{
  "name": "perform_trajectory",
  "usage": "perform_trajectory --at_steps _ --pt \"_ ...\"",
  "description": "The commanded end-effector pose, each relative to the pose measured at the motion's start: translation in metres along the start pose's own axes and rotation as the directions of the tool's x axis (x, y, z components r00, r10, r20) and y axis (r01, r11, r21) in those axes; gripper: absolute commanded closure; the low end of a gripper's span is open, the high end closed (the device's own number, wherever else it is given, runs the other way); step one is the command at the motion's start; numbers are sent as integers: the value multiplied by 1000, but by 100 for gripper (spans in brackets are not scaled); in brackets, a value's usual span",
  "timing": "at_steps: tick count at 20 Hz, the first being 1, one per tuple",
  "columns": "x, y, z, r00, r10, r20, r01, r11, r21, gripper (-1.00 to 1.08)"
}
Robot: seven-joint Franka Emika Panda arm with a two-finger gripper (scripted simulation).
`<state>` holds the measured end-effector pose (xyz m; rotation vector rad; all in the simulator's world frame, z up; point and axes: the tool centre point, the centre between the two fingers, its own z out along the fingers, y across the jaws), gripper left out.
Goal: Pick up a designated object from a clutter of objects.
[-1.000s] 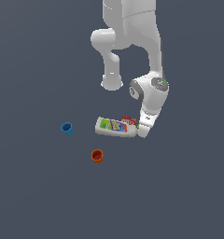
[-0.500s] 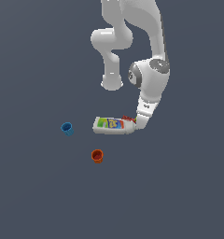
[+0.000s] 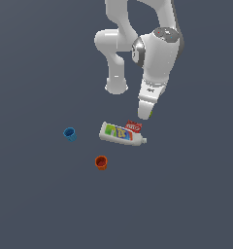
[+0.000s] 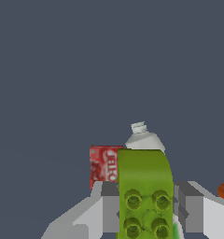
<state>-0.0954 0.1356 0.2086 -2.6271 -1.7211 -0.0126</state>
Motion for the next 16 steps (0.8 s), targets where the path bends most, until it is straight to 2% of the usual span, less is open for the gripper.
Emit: perform_trajectory --at_steps 1,16 --pt "-6 1 -24 1000 0 -1 0 1000 2 108" --pt "-43 14 -162 1000 3 3 -3 1000 4 108"
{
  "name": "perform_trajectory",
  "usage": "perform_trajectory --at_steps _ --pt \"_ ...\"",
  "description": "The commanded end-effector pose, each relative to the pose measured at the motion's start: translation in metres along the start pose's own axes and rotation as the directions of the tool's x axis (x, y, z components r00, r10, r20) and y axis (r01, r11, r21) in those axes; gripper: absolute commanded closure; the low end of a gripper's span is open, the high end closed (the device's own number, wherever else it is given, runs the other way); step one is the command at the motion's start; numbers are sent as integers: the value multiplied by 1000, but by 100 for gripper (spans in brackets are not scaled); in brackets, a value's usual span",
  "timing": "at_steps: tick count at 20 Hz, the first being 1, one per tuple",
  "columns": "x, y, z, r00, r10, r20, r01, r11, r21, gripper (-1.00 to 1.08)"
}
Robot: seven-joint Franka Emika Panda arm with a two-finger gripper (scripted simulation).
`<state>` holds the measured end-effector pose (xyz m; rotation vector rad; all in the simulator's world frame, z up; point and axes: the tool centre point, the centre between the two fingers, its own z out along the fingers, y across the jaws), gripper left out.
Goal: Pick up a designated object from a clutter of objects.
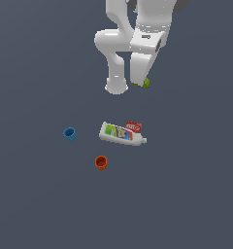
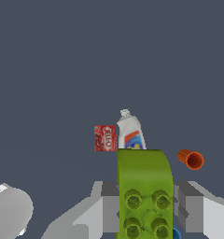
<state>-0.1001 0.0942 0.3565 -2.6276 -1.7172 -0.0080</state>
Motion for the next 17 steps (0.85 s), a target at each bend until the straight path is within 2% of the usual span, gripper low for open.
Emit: perform_trajectory --at_steps 1,9,17 --pt "-6 2 -22 1000 0 1 0 1000 1 108" --pt "-18 9 -70 1000 2 4 -2 1000 1 108" --pt "-21 11 -86 1000 3 5 -3 1000 0 108"
